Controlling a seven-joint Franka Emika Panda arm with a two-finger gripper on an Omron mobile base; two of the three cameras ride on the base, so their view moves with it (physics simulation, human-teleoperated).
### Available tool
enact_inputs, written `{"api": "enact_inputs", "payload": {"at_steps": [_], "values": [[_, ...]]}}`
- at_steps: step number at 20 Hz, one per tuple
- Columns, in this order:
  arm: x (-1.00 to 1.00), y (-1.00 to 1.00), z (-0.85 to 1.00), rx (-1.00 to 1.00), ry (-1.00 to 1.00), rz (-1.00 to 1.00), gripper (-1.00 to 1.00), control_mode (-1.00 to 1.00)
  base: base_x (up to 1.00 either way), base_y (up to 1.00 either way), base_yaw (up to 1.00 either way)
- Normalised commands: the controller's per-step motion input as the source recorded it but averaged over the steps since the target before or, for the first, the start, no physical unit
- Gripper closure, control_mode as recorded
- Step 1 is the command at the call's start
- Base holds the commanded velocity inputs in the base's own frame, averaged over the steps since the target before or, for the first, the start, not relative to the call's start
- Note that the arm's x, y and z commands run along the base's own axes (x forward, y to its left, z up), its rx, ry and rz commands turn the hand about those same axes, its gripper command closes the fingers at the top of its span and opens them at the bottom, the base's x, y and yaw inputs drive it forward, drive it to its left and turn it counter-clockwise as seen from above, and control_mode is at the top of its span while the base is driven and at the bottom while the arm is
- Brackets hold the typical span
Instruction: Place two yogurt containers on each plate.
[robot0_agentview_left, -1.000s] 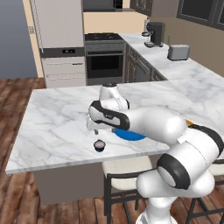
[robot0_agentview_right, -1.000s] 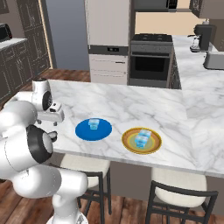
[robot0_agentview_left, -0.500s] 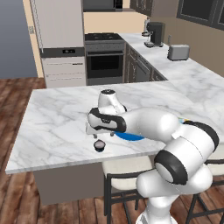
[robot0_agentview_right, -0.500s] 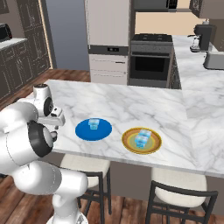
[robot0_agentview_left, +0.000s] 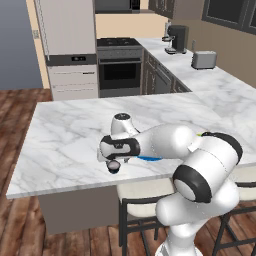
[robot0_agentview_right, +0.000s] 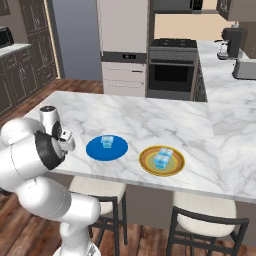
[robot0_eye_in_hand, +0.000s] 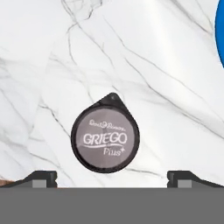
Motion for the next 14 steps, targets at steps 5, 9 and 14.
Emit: {"api": "enact_inputs", "payload": {"at_steps": [5, 9, 14], "values": [[0.13, 0.17, -0.16, 0.0, 0.0, 0.0, -1.0, -1.0, 0.0, 0.0, 0.0], [0.1, 0.0, -0.08, 0.0, 0.0, 0.0, -1.0, -1.0, 0.0, 0.0, 0.0], [0.16, 0.0, -0.17, 0.0, 0.0, 0.0, -1.0, -1.0, 0.0, 0.0, 0.0]]}}
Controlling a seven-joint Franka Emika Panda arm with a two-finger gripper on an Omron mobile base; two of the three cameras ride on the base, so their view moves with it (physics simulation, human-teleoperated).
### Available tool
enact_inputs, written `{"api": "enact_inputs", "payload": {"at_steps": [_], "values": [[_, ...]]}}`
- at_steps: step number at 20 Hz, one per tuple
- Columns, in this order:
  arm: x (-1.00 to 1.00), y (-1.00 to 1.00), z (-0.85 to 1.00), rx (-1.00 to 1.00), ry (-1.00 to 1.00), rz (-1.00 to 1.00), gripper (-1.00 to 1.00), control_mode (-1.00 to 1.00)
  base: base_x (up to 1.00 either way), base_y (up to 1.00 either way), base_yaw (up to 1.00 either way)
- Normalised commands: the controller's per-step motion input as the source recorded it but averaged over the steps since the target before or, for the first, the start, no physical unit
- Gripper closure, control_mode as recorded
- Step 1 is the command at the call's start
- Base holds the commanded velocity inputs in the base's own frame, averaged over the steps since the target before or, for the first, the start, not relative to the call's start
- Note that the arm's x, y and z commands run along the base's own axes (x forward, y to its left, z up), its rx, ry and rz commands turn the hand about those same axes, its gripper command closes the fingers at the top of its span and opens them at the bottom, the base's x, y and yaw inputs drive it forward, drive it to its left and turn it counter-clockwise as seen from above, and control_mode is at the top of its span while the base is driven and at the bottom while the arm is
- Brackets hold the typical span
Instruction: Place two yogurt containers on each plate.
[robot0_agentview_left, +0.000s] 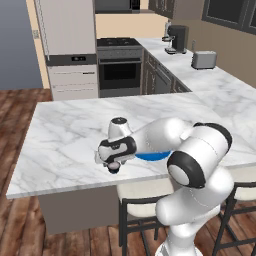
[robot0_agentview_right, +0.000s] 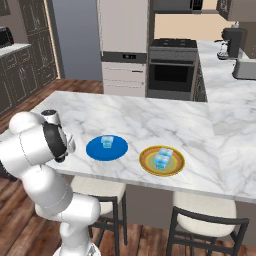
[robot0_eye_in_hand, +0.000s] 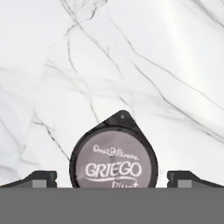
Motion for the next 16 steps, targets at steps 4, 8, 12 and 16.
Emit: {"api": "enact_inputs", "payload": {"at_steps": [4, 8, 12, 16], "values": [[0.12, 0.0, -0.22, 0.0, 0.0, 0.0, -1.0, -1.0, 0.0, 0.0, 0.0], [0.1, 0.0, -0.16, 0.0, 0.0, 0.0, -1.0, -1.0, 0.0, 0.0, 0.0], [0.11, 0.0, -0.12, 0.0, 0.0, 0.0, -1.0, -1.0, 0.0, 0.0, 0.0], [0.02, 0.0, -0.09, 0.0, 0.0, 0.0, -1.0, -1.0, 0.0, 0.0, 0.0]]}}
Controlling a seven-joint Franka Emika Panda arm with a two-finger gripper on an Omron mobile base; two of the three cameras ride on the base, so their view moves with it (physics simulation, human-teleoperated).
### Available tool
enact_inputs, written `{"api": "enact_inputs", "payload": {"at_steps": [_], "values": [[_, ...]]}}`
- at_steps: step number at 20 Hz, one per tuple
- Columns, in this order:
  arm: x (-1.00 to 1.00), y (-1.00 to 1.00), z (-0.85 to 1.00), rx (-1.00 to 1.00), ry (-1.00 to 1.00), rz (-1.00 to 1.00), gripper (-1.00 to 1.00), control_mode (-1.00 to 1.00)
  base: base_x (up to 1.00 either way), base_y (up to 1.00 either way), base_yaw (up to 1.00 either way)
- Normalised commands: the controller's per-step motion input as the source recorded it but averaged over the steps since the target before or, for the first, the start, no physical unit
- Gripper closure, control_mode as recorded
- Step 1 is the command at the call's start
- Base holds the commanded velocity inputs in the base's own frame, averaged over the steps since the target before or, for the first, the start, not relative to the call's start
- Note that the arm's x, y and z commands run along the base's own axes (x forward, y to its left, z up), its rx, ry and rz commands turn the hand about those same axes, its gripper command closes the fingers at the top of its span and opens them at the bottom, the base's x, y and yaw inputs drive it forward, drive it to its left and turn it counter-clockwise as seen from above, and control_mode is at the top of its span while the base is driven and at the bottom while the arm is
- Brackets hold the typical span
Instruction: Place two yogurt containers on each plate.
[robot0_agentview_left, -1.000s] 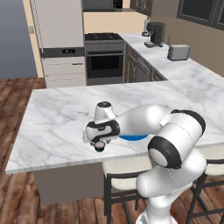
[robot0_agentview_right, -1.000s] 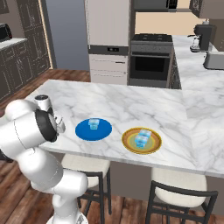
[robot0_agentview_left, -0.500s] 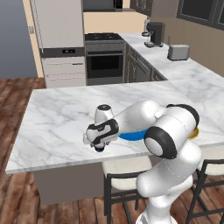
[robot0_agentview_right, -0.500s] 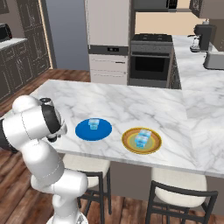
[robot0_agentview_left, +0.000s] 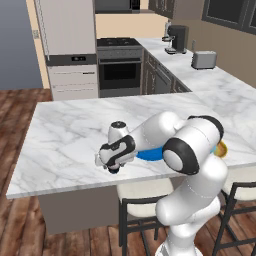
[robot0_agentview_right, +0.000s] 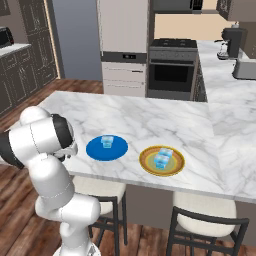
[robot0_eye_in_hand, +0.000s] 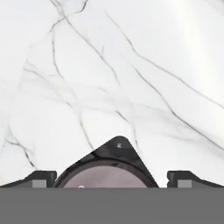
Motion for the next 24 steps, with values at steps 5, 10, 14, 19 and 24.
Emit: {"api": "enact_inputs", "payload": {"at_steps": [5, 10, 14, 19, 24], "values": [[0.0, 0.0, -0.03, 0.0, 0.03, 0.0, 1.0, -1.0, 0.0, 0.0, 0.0], [0.0, 0.0, 0.0, 0.0, 0.0, 0.0, 1.0, -1.0, 0.0, 0.0, 0.0], [0.0, -0.19, 0.07, 0.0, 0.0, 0.0, 1.0, -1.0, 0.0, 0.0, 0.0], [0.0, -0.41, 0.38, 0.0, 0.0, 0.0, 1.0, -1.0, 0.0, 0.0, 0.0], [0.0, -0.5, 0.37, 0.0, 0.01, 0.0, 1.0, -1.0, 0.0, 0.0, 0.0]]}}
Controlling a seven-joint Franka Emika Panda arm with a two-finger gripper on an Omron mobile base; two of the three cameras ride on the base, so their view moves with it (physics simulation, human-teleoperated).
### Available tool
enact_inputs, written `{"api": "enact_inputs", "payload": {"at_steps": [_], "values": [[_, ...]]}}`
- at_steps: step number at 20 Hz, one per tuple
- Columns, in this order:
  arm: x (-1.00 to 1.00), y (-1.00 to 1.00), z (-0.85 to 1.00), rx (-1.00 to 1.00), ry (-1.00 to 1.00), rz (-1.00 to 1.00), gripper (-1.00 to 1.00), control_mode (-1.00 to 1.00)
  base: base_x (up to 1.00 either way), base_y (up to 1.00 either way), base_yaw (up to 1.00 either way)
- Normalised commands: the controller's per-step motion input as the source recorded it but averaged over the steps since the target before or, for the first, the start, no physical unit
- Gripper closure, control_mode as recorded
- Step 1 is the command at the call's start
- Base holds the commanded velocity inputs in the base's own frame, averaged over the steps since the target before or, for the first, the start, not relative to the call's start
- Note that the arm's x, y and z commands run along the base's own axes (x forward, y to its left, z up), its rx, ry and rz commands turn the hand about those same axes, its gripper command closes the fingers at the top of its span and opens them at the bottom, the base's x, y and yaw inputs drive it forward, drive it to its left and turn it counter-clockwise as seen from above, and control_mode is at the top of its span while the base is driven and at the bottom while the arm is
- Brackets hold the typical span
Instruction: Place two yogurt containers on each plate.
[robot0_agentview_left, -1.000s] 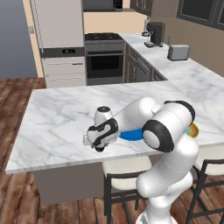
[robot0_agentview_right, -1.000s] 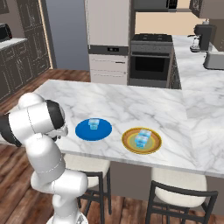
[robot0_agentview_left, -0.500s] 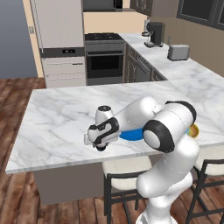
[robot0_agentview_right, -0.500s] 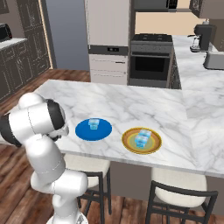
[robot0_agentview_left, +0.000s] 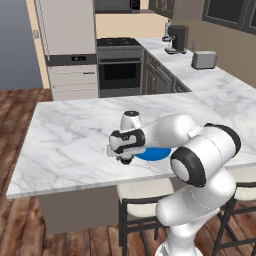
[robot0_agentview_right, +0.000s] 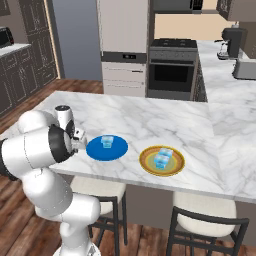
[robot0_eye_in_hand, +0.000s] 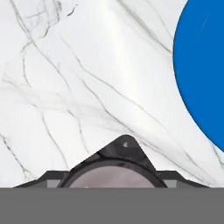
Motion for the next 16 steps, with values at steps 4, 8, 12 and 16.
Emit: {"api": "enact_inputs", "payload": {"at_steps": [4, 8, 12, 16], "values": [[0.02, -0.56, 0.17, 0.0, 0.05, 0.0, 1.0, -1.0, 0.0, 0.0, 0.0], [0.21, -0.57, 0.01, 0.0, 0.1, 0.0, 1.0, -1.0, 0.0, 0.0, 0.0], [0.35, -0.57, 0.11, 0.0, 0.09, 0.0, 1.0, -1.0, 0.0, 0.0, 0.0], [0.45, -0.51, 0.04, 0.0, 0.1, 0.0, 1.0, -1.0, 0.0, 0.0, 0.0]]}}
